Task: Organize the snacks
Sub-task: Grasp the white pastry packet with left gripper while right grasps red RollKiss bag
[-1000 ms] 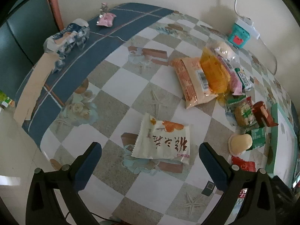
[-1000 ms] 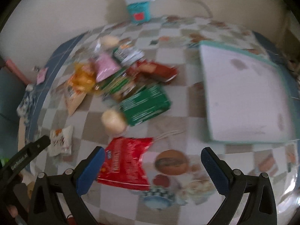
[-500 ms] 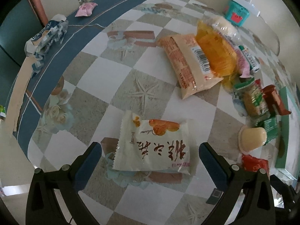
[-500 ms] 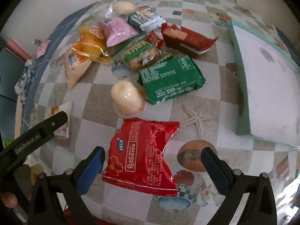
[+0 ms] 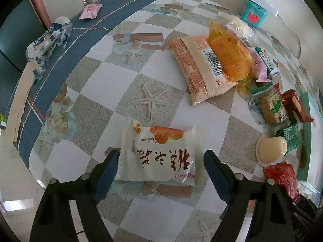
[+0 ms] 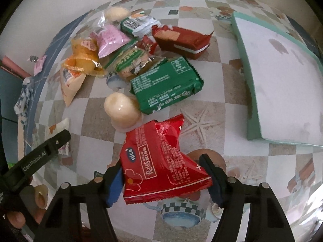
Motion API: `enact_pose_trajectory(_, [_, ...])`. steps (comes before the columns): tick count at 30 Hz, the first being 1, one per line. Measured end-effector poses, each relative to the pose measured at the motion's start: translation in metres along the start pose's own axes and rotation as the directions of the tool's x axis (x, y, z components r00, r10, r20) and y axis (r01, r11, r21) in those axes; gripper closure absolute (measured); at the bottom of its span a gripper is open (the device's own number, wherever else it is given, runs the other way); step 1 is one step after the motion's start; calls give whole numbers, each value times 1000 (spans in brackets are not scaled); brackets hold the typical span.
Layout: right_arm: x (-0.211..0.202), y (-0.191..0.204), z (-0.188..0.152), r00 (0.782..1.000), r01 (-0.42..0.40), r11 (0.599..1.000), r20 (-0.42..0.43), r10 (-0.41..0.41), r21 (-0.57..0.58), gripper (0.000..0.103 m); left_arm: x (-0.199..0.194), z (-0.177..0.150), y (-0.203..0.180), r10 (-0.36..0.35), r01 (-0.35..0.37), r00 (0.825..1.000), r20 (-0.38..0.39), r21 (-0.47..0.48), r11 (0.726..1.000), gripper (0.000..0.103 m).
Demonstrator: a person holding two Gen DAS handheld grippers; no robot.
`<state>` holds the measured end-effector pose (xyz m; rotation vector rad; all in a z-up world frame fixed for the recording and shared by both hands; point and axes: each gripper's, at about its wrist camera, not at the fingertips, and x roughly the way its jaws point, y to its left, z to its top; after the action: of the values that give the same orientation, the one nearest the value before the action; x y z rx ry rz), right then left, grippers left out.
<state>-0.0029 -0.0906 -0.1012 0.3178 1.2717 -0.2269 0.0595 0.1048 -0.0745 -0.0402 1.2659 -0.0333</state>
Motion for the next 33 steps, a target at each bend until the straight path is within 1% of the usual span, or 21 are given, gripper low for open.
enact_pose_trajectory(2, [-4, -5, 1, 1000, -7, 1000, -2, 7, 4, 31, -4, -1, 0, 4, -4, 1000, 9, 1, 1000, 24])
enact_pose_trajectory(3, [-5, -6, 2, 1000, -9, 1000, -2, 9, 6, 31, -5, -1, 0, 4, -4, 1000, 14, -2, 1000, 29])
enact_pose_trajectory(4, [-8, -10, 1, 1000, -13, 1000, 0, 13, 10, 31, -8, -1, 1, 2, -2, 1000, 20, -6, 1000, 35])
enact_pose_trajectory(9, [-19, -25, 3, 999, -31, 999, 15, 30, 26, 31, -12, -2, 5, 2, -2, 1000, 12, -13, 1000, 37])
enact_pose_trajectory(11, [-31, -32, 0, 999, -39, 999, 21, 38, 34, 32, -13, -3, 5, 0, 0, 1000, 12, -16, 1000, 40])
enact_pose_trajectory(12, [-36, -34, -4, 999, -41, 998, 26, 40, 37, 32, -15, -3, 5, -6, 6, 1000, 17, -17, 1000, 50])
enact_pose_trajectory(15, [-47, -42, -4, 997, -55, 997, 50, 53, 46, 32, -22, -2, 2, -6, 7, 1000, 19, -16, 1000, 53])
enact_pose_trajectory(17, [-53, -47, -4, 996, -62, 997, 60, 59, 48, 32, -24, -5, -5, 1, -1, 1000, 22, -7, 1000, 60])
enact_pose_trajectory(18, [-56, -48, -4, 996, -64, 997, 59, 61, 51, 32, -26, -6, -5, 3, -3, 1000, 25, -5, 1000, 68])
enact_pose_trajectory(19, [-58, -51, -5, 996, -68, 996, 58, 65, 55, 32, -28, -8, -6, 3, -2, 1000, 26, -7, 1000, 70])
enact_pose_trajectory(21, [-61, -54, -7, 996, -73, 996, 64, 70, 59, 32, -30, -15, -6, -3, 3, 1000, 20, -9, 1000, 71])
enact_pose_trajectory(23, [-62, -55, -5, 995, -75, 995, 69, 71, 62, 32, -29, -17, -4, -14, 14, 1000, 23, -23, 1000, 69])
enact_pose_trajectory(24, [-63, -56, -5, 995, -76, 995, 71, 71, 63, 32, -28, -16, -3, -11, 12, 1000, 18, -28, 1000, 60])
enact_pose_trajectory(25, [-64, -57, -6, 995, -76, 995, 73, 71, 65, 32, -27, -16, -3, -9, 10, 1000, 13, -31, 999, 43])
enact_pose_trajectory(26, [-64, -56, -6, 995, -76, 995, 74, 71, 67, 32, -27, -16, -3, -13, 14, 1000, 10, -40, 999, 34])
enact_pose_trajectory(27, [-63, -56, -6, 995, -77, 995, 75, 71, 69, 32, -26, -15, -2, -21, 22, 1000, 11, -55, 998, 22])
enact_pose_trajectory(30, [-62, -56, -6, 994, -78, 994, 78, 72, 71, 32, -23, -9, -3, -40, 41, 999, 16, -70, 997, 21])
enact_pose_trajectory(33, [-62, -54, -5, 994, -78, 995, 80, 73, 65, 32, -15, -2, -12, -3, 4, 1000, 14, -40, 999, 17])
